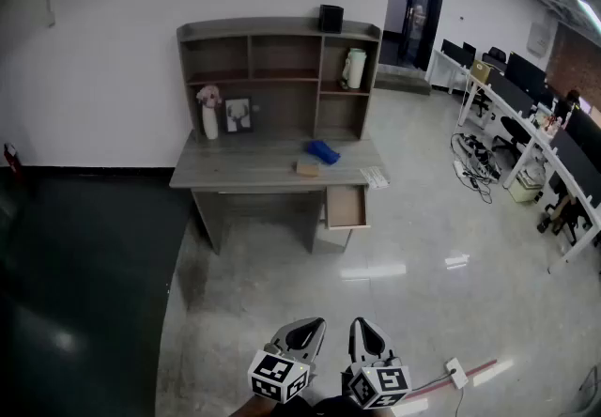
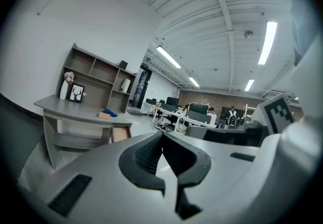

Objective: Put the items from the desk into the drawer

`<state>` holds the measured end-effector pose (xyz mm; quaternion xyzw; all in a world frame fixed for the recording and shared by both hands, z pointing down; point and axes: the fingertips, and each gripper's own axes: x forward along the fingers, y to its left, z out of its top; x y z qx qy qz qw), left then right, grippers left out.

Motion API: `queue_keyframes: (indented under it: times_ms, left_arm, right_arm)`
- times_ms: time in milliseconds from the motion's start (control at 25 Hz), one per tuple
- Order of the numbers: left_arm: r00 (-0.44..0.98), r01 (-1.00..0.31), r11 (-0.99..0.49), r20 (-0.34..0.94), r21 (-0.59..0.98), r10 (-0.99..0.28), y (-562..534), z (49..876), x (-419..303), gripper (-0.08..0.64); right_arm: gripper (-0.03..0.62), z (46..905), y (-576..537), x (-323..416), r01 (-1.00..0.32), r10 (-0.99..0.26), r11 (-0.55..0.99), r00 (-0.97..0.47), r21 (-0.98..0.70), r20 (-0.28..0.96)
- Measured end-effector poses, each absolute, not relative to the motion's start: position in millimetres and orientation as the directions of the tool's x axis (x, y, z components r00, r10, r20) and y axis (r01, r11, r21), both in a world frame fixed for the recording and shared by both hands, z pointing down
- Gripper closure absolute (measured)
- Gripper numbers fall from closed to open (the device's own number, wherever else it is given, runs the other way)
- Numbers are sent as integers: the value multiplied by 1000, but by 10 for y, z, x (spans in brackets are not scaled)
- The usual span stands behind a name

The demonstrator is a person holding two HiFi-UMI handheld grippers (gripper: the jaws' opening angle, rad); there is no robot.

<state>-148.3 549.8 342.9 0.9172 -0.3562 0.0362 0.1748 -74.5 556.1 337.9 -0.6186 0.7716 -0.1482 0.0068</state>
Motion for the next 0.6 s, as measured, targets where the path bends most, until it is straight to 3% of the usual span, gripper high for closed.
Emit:
queue_keyframes:
  times_ms: [360,600]
  left_arm:
    - [758,-652,-709,192,269,-624,5564,3437,-1649,549]
    - [760,-649,-710,193,273,-620,5504,3440,-1703,549]
  right_arm:
    - [581,3347,5560,-885,-960,-966,175,-210,-218,152]
    - [580,3210,5466,-975,-938,-972,204,-229,-279,61]
